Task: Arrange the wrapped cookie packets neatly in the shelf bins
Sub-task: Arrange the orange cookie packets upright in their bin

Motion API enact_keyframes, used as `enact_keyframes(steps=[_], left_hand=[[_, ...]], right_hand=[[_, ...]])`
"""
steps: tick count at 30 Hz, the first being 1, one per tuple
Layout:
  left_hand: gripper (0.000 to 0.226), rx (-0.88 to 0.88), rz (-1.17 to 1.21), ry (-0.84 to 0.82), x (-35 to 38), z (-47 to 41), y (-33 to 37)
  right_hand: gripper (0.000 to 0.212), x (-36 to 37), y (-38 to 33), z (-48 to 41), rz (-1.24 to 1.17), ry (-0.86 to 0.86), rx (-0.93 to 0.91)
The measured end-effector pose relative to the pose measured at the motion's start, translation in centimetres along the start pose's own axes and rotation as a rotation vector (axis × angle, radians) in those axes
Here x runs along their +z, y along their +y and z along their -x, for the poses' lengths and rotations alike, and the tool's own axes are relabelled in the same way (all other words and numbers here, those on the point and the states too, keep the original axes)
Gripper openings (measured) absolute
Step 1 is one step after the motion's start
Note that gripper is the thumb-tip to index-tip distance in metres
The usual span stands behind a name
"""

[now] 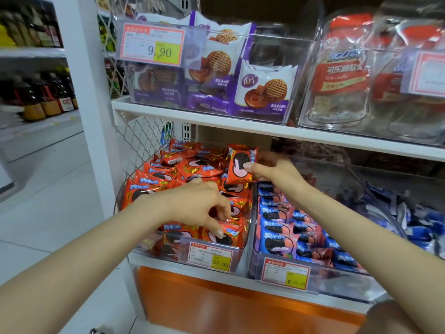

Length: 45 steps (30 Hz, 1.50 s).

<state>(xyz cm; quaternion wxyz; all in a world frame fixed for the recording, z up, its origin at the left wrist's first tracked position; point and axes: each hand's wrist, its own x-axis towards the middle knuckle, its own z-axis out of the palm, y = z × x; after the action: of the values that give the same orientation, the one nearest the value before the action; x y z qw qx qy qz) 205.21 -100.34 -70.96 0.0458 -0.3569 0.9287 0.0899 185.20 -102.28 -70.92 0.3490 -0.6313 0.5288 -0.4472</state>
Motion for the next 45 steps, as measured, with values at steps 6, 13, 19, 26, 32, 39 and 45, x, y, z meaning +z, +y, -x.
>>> enact_keyframes(steps=[6,13,19,26,32,39,45], left_hand=[[0.028,0.025,-0.064,0.082,0.8,-1.0,-0.1],[0.017,0.001,0.391,0.386,-3.3,1.8,-1.6],[0.018,-0.188,0.476,0.572,-3.8,4.9,-3.5],[0.018,-0.452,0.508,0.76,-1.1,7.7,-1.9],[0.017,-0.521,0.552,0.806,0.1,9.2,-0.3],[0.017,-0.498,0.694,0.911,-0.5,9.4,0.1],[0.02,-0.475,0.717,0.91,-0.6,9.3,0.5]], right_hand=[[0.03,-0.1,-0.1,0.0,0.014,0.02,-0.005],[0.026,-0.5,-0.1,-0.3,0.183,-0.014,-0.032],[0.024,1.0,-1.3,-0.4,0.671,-0.286,-0.049],[0.039,3.7,-2.1,-0.6,1.2,-0.44,-0.118],[0.044,5.2,-1.5,-1.1,1.372,-0.493,-0.195],[0.037,6.1,-1.0,-1.1,1.409,-0.565,-0.311],[0.035,6.3,-1.2,-1.5,1.412,-0.624,-0.257]])
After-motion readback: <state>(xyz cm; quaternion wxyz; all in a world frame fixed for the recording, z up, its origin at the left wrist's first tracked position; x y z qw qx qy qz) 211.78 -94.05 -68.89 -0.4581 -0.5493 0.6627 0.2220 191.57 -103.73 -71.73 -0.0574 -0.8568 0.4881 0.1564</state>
